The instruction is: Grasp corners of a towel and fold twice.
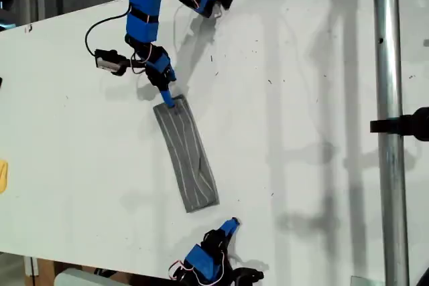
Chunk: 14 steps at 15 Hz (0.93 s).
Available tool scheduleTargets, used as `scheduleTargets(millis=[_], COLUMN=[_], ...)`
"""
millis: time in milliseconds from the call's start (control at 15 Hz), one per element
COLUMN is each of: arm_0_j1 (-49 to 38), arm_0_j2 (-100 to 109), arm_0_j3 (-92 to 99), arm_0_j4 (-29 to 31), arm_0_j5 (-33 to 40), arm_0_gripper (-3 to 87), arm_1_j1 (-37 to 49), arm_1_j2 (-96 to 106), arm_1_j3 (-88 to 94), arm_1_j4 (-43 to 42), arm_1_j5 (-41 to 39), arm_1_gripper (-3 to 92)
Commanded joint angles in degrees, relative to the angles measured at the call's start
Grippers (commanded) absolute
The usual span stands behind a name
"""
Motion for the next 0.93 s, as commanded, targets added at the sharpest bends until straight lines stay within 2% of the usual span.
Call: scheduleTargets(millis=[0,133,267,333,400,467,667,867], arm_0_j1=[0.70,0.53,0.70,0.97,1.14,1.14,1.05,-0.35], arm_0_j2=[0.35,0.35,0.35,0.35,0.35,0.35,0.35,0.35], arm_0_j3=[0.18,0.18,-0.09,-0.09,-0.09,-0.18,-0.26,-0.09], arm_0_j4=[-0.97,-0.62,-0.44,-0.35,-0.26,-0.09,0.00,-0.35], arm_0_j5=[-0.62,-0.88,-1.05,-1.23,-1.41,-1.49,-1.05,0.79], arm_0_gripper=[-2.6,-2.6,-2.6,-2.6,-2.6,-2.6,-2.6,-2.6], arm_1_j1=[-1.49,-5.80,-8.53,-8.96,-9.05,-8.26,-7.38,-9.05], arm_1_j2=[-11.95,-25.75,-37.53,-39.02,-38.58,-36.91,-17.93,4.22], arm_1_j3=[-13.80,-27.42,-42.54,-44.74,-45.18,-44.47,-30.23,-21.36], arm_1_j4=[-2.99,-2.55,4.31,4.57,6.42,9.32,19.42,42.98], arm_1_j5=[-0.18,1.58,3.43,2.99,4.22,4.31,2.72,5.01], arm_1_gripper=[43.7,42.8,42.4,34.4,4.9,-0.2,-0.2,-0.2])
